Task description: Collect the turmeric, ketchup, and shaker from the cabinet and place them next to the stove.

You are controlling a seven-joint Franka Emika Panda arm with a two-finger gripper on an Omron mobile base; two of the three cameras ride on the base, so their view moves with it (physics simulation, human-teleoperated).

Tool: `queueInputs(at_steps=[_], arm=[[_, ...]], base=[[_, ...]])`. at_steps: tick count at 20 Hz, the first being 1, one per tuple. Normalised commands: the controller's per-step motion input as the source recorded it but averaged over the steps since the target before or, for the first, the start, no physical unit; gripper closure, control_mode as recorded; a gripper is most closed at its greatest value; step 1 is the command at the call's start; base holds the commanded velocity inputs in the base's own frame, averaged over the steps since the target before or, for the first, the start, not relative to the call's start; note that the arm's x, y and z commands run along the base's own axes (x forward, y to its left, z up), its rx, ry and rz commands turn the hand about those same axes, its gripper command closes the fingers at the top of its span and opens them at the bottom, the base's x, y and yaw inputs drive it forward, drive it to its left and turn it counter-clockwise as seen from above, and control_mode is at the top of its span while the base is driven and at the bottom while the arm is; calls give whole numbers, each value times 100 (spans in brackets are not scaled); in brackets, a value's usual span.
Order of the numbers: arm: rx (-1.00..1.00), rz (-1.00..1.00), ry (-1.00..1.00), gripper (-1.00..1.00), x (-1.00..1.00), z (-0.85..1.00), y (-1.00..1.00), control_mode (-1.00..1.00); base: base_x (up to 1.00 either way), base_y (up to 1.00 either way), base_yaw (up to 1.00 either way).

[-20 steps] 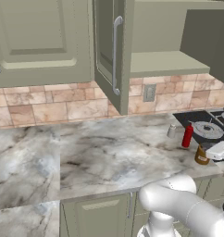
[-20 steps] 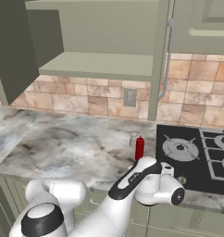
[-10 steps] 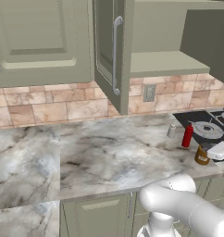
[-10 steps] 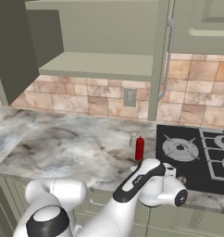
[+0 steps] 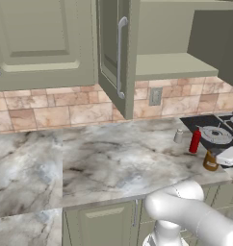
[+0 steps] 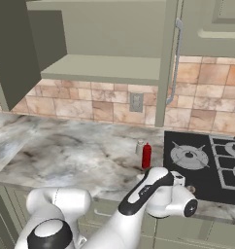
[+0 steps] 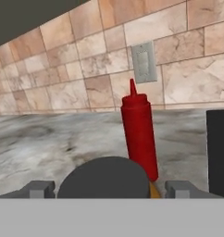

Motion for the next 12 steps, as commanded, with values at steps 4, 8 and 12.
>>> queueInputs(at_steps=[4, 8, 12], arm=[[0, 0, 0, -100, -16, 28, 0, -100], [-1, 0, 0, -100, -15, 35, 0, -100], [-2, 0, 0, -100, -14, 41, 6, -100]], base=[[0, 0, 0], [0, 0, 0], [0, 0, 0]])
